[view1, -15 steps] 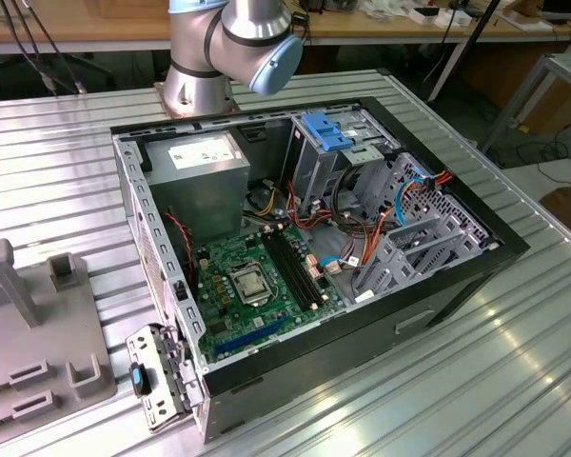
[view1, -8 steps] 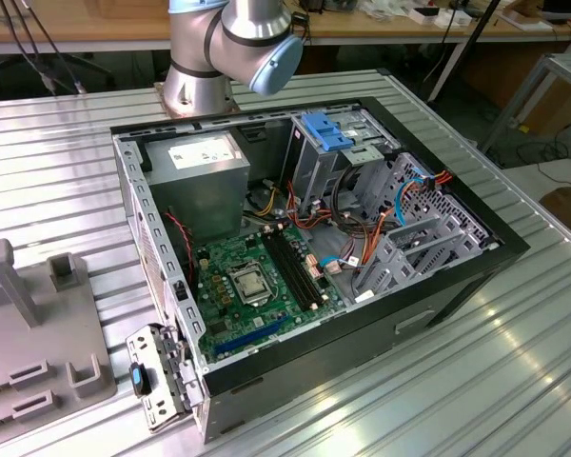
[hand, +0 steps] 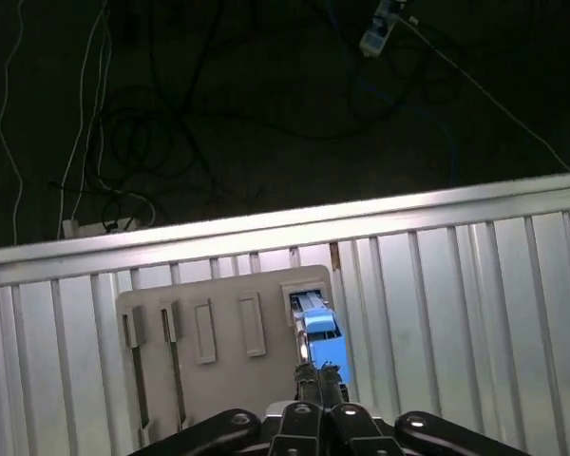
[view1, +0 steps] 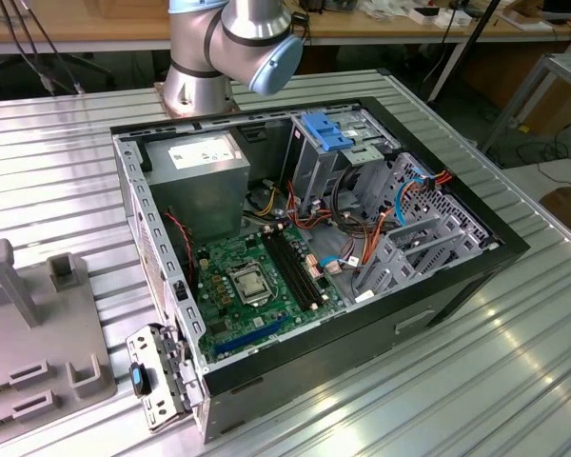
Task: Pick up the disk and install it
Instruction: 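Pick up the disk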
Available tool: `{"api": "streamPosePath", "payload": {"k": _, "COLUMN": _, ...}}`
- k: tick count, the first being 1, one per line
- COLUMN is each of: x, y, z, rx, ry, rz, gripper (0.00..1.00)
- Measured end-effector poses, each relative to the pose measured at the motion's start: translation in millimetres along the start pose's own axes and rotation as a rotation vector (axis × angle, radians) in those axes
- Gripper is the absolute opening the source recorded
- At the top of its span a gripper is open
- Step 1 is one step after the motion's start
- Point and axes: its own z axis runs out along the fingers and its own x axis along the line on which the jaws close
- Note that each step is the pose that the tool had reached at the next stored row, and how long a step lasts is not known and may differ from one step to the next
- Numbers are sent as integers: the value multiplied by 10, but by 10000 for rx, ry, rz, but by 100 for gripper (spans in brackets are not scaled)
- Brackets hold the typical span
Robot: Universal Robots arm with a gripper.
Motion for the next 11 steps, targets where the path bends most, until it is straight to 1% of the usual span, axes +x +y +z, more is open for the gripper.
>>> {"api": "streamPosePath", "payload": {"k": 2, "x": -1, "y": -2, "z": 16, "rx": 31, "ry": 41, "rz": -531, "gripper": 11}}
{"api": "streamPosePath", "payload": {"k": 3, "x": -2, "y": -3, "z": 20, "rx": 55, "ry": 56, "rz": -621, "gripper": 11}}
{"api": "streamPosePath", "payload": {"k": 5, "x": -5, "y": -11, "z": 26, "rx": 139, "ry": 88, "rz": -704, "gripper": 11}}
{"api": "streamPosePath", "payload": {"k": 6, "x": -8, "y": -14, "z": 28, "rx": 231, "ry": 126, "rz": -713, "gripper": 11}}
{"api": "streamPosePath", "payload": {"k": 7, "x": -8, "y": -15, "z": 30, "rx": 448, "ry": 168, "rz": -721, "gripper": 11}}
{"api": "streamPosePath", "payload": {"k": 8, "x": -8, "y": -14, "z": 33, "rx": 661, "ry": 177, "rz": -720, "gripper": 11}}
{"api": "streamPosePath", "payload": {"k": 9, "x": -9, "y": -15, "z": 37, "rx": 730, "ry": 173, "rz": -721, "gripper": 11}}
{"api": "streamPosePath", "payload": {"k": 10, "x": -20, "y": -15, "z": 51, "rx": 751, "ry": 170, "rz": -721, "gripper": 11}}
{"api": "streamPosePath", "payload": {"k": 11, "x": -35, "y": -13, "z": 77, "rx": 752, "ry": 171, "rz": -720, "gripper": 11}}
